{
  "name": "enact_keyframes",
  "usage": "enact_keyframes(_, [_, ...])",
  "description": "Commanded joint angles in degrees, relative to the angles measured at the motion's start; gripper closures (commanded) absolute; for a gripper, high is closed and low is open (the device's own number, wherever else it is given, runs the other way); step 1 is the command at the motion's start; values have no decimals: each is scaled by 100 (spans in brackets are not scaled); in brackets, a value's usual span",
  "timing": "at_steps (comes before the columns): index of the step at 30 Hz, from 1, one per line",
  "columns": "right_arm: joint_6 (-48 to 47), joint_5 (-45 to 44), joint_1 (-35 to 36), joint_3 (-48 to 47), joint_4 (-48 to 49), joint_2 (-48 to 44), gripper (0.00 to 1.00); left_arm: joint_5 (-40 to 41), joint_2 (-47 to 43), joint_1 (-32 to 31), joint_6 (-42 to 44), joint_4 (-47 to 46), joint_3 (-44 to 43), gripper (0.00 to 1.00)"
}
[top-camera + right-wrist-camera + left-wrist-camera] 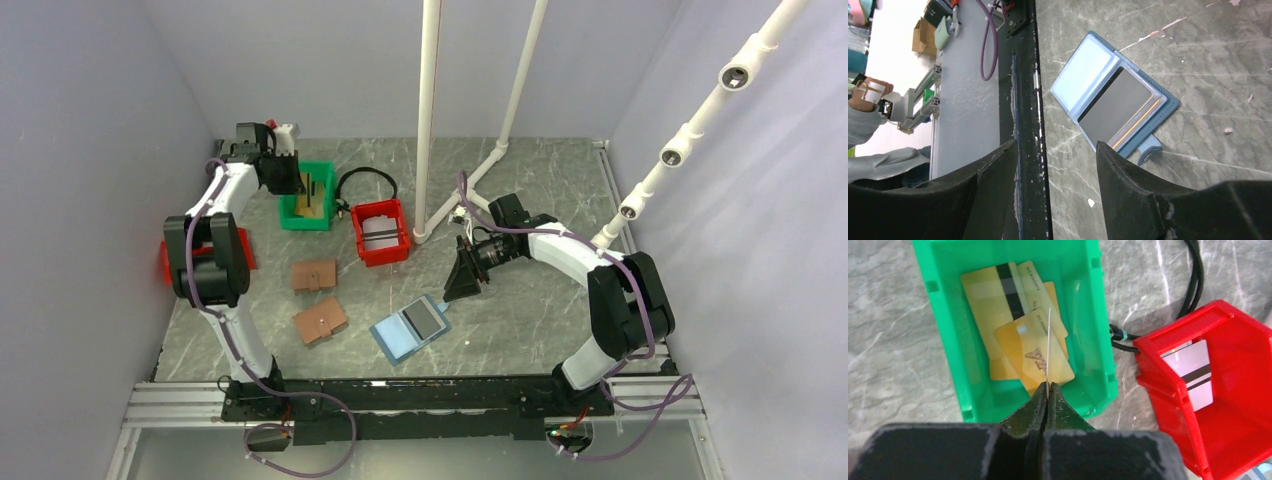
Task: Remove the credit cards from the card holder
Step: Place the credit card in the storage box.
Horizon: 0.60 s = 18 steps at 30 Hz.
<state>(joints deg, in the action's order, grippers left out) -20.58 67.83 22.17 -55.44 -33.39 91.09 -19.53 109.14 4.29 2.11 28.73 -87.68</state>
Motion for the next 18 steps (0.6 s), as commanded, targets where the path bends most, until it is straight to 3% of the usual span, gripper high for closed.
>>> enact_keyframes(1, [-161, 151, 0, -151, 25, -97, 39, -718, 468, 10, -72, 245, -603, 94])
enact_keyframes(5, [-200, 159, 0, -151, 3, -104, 39, 24, 890, 10, -340, 971, -1365, 80])
enact_keyframes(7, [-209, 154, 5, -160, -1, -105, 39, 733, 769, 6, -569, 961, -1504, 65])
enact_keyframes(10, [-225, 158, 1, -160, -14, -117, 39, 1276, 222, 6, -700, 484, -1136, 57])
enact_keyframes(15, [-318, 95, 3, -184, -83, -162, 39, 1038, -1093, 6, -870, -172, -171, 54])
enact_keyframes(18, [-339, -19, 11, -156, -45, -301, 39, 855, -1999, 25, -1292, -654, 740, 39])
